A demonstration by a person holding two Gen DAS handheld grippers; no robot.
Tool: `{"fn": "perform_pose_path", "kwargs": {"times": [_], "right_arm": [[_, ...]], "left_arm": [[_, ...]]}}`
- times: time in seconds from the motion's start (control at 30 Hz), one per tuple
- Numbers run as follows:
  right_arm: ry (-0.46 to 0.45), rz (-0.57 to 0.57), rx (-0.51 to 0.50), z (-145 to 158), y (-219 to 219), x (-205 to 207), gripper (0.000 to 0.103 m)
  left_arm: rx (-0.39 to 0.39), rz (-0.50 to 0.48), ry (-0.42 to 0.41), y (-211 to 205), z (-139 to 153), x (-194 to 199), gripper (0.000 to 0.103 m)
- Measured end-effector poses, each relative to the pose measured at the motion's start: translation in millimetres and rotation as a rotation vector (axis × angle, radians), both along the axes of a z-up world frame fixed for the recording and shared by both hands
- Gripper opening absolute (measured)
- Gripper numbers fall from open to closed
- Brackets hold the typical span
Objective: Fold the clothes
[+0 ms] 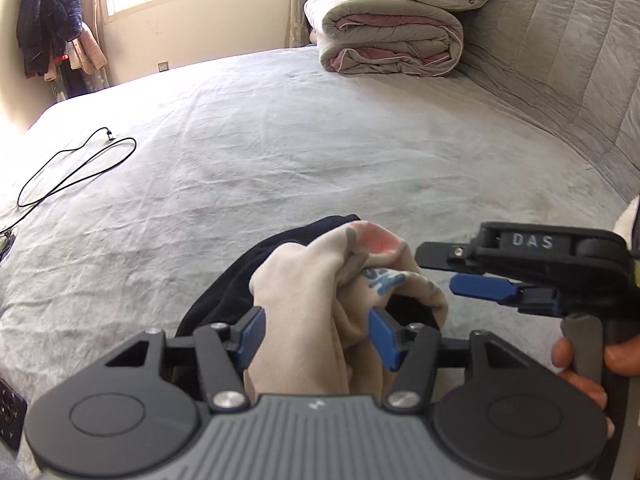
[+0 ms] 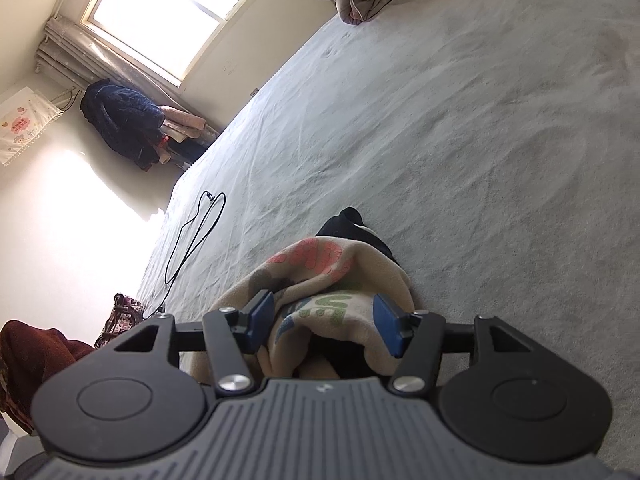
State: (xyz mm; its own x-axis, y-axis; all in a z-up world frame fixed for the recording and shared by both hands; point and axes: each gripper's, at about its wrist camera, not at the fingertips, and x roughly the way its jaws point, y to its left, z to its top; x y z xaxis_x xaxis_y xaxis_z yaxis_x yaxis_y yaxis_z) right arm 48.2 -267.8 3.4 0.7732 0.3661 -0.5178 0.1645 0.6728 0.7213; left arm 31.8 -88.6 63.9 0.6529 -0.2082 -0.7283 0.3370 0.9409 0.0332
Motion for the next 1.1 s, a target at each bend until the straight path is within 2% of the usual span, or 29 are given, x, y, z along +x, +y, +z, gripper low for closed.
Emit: {"fn": "perform_pose_path", "kwargs": {"times": [0.3,0.33,0.4,0.5,0.67,1.1], "right_arm": [[0.011,-0.009,0.009,-3,-4,0,0.06],[0.011,-0.009,0.009,-3,-4,0,0.06],[0.011,-0.011,0.006,-3,-5,-1,0.06],[0.014,-0.017,0.002,-3,-6,0,0.06],[0.019,-0.021,0.003,-5,-7,1,0.06],[0.024,-0.017,-0.008,-8,-6,2,0.06]], "left_arm": [[0.07,0.044,0.037,-20,-19,50,0.056],[0.066,0.049,0.045,-21,-20,54,0.052],[0.048,0.063,0.05,-20,-21,53,0.023],[0.029,0.075,0.038,-15,-19,49,0.013],[0.012,0.068,-0.02,-4,-11,30,0.012],[-0.148,0.113,-0.068,62,10,-36,0.011]]}}
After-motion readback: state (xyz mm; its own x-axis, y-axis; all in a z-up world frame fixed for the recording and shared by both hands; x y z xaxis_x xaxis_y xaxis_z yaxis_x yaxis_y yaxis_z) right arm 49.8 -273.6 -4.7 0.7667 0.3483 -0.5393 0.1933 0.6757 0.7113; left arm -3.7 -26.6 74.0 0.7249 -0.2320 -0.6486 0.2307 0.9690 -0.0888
